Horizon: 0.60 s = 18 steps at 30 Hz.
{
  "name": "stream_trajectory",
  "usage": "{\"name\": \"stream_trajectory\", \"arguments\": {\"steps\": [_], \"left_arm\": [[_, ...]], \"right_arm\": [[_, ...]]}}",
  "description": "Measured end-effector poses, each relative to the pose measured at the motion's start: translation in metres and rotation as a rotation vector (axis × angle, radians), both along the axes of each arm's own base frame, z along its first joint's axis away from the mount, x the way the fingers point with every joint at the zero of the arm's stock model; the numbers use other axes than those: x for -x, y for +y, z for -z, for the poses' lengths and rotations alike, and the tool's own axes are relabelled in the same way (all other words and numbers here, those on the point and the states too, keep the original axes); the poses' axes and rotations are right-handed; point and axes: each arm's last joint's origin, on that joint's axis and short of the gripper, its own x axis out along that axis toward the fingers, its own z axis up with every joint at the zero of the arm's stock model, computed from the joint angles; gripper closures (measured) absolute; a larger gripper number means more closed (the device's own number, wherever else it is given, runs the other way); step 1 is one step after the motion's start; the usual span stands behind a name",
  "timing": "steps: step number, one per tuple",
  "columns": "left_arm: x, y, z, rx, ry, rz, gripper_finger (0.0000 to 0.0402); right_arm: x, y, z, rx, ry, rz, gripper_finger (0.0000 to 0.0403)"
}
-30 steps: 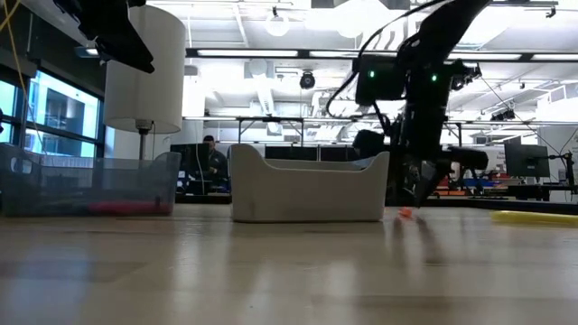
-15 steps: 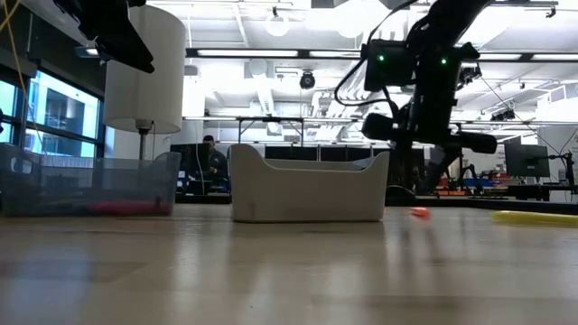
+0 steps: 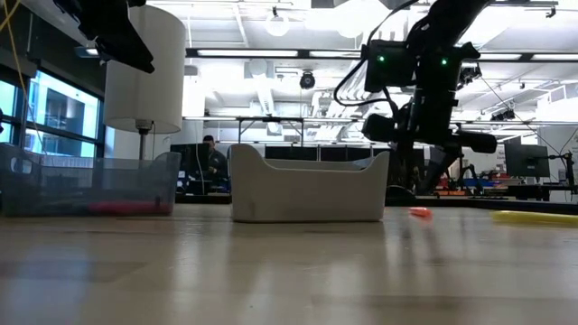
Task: Pick & Place Markers
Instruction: Put the orange pen into the black bin
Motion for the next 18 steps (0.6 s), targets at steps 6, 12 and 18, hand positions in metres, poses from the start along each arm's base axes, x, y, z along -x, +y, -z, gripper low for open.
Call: {"name": "stream_trajectory", "arguments": {"steps": [6,12,18], "left_arm": [[0.000,0.000,0.000,0.000,0.000,0.000,0.0209],[0.000,0.000,0.000,0.000,0.000,0.000,0.0209],[0.000,0.000,0.000,0.005,-0.001,0.006,0.0209]], "right_arm": [[0.000,0.002,0.008,-0.013,0.005,-0.022,0.0263],[-0.003,0.007,0.036,-0.087,0.026,-0.046,0.0263],[0.000,0.015,0.043,-0.078,0.110,-0.036,0.0266]]}}
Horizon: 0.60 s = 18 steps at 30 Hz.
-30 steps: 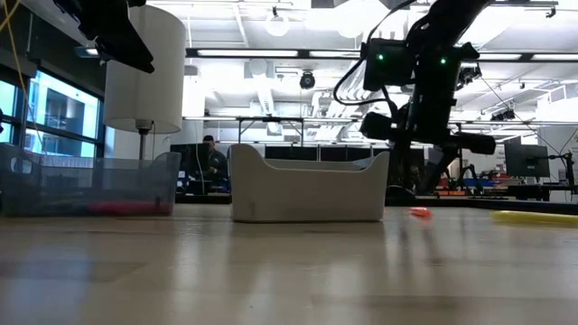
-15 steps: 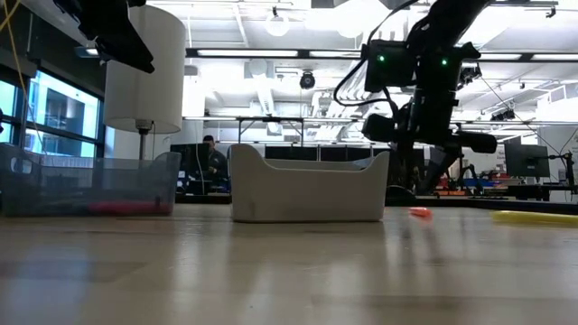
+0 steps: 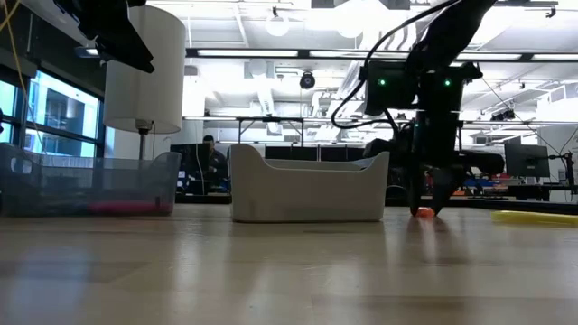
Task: Pick & Place Markers
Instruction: Put the orange pen into the black bin
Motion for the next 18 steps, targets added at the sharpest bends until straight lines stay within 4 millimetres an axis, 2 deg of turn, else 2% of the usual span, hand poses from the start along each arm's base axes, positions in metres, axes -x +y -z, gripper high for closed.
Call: {"name": "stream_trajectory", "arguments": {"steps": [3,9,15,18], "left_arm": [[0.000,0.000,0.000,0.004,0.000,0.004,0.0209],[-0.001,0.000,-0.001,0.004,-0.008,0.006,0.0209],[-0.007,0.000,0.002,0.019,0.013,0.012,0.0209],[-0.010,0.000,0.002,0.045,-0.004,0.015,0.0209]], "right_arm": [[0.002,0.002,0.000,-0.002,0.030,-0.033,0.0288],[0.004,0.004,0.000,-0.055,0.046,-0.079,0.0376],[0.012,0.013,-0.015,-0.106,0.022,-0.094,0.0365],[0.021,0.020,-0.035,-0.073,-0.011,-0.100,0.0366]]}}
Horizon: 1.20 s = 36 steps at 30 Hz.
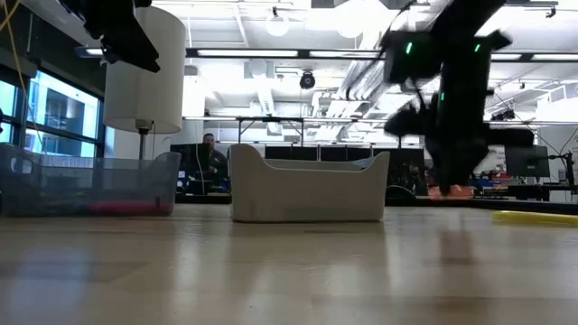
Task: Pick & Place Markers
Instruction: Put the orange pen into the black bin
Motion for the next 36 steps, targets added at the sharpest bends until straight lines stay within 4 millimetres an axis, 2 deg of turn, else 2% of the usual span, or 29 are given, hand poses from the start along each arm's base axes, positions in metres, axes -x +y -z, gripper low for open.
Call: {"name": "stream_trajectory", "arguments": {"steps": [4,9,14,19,23,26,32,36], "left_arm": [[-0.007,0.000,-0.001,0.049,-0.034,0.002,0.0209],[-0.025,0.001,-0.005,0.111,-0.138,-0.035,0.0209],[-0.060,0.003,-0.018,0.136,-0.359,0.013,0.0209],[-0.101,0.005,-0.023,0.115,-0.557,0.066,0.0209],[-0.134,-0.002,-0.011,0.120,-0.621,0.138,0.0209],[-0.156,-0.016,-0.004,0.098,-0.668,0.232,0.0209],[-0.196,-0.044,-0.011,-0.008,-0.714,0.363,0.0232],[-0.218,-0.047,-0.018,-0.018,-0.716,0.384,0.0250]], "right_arm": [[0.014,0.011,-0.029,0.110,-0.080,-0.027,0.0375],[0.030,0.026,-0.070,0.264,-0.315,-0.073,0.0374],[0.043,0.044,-0.106,0.437,-0.582,-0.151,0.0374],[0.037,0.064,-0.131,0.615,-0.748,-0.378,0.0374],[0.026,0.080,-0.141,0.698,-0.831,-0.535,0.0372],[0.018,0.090,-0.143,0.735,-0.877,-0.603,0.0374],[0.004,0.105,-0.148,0.807,-0.960,-0.746,0.0371],[-0.001,0.108,-0.150,0.835,-0.986,-0.800,0.0374]]}}
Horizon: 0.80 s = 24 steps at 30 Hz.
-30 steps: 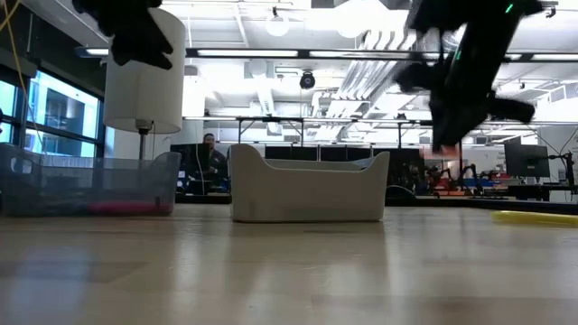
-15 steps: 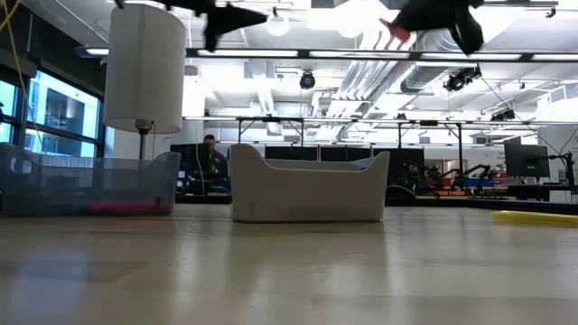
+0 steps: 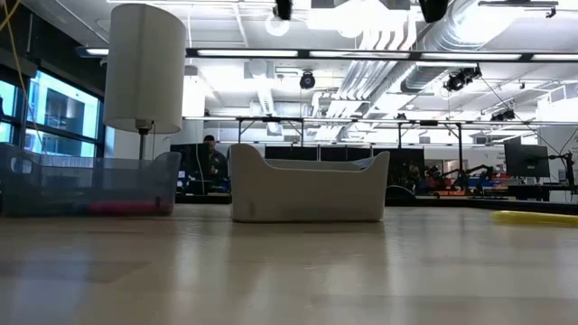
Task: Pick & Place Markers
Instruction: Put the orange pen into the black bin
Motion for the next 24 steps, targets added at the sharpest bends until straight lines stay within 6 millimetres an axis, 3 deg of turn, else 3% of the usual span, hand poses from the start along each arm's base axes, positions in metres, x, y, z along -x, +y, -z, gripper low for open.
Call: {"name": "stream_trajectory", "arguments": {"steps": [8,24], "left_arm": [[-0.024,-0.002,-0.012,0.007,-0.018,0.018,0.0255],[-0.027,-0.002,-0.010,0.025,0.007,-0.015,0.0255]], "right_arm": [[0.001,0.003,-0.001,0.014,-0.004,-0.020,0.0373],[0.000,0.004,-0.004,0.047,-0.019,-0.050,0.0376]]}}
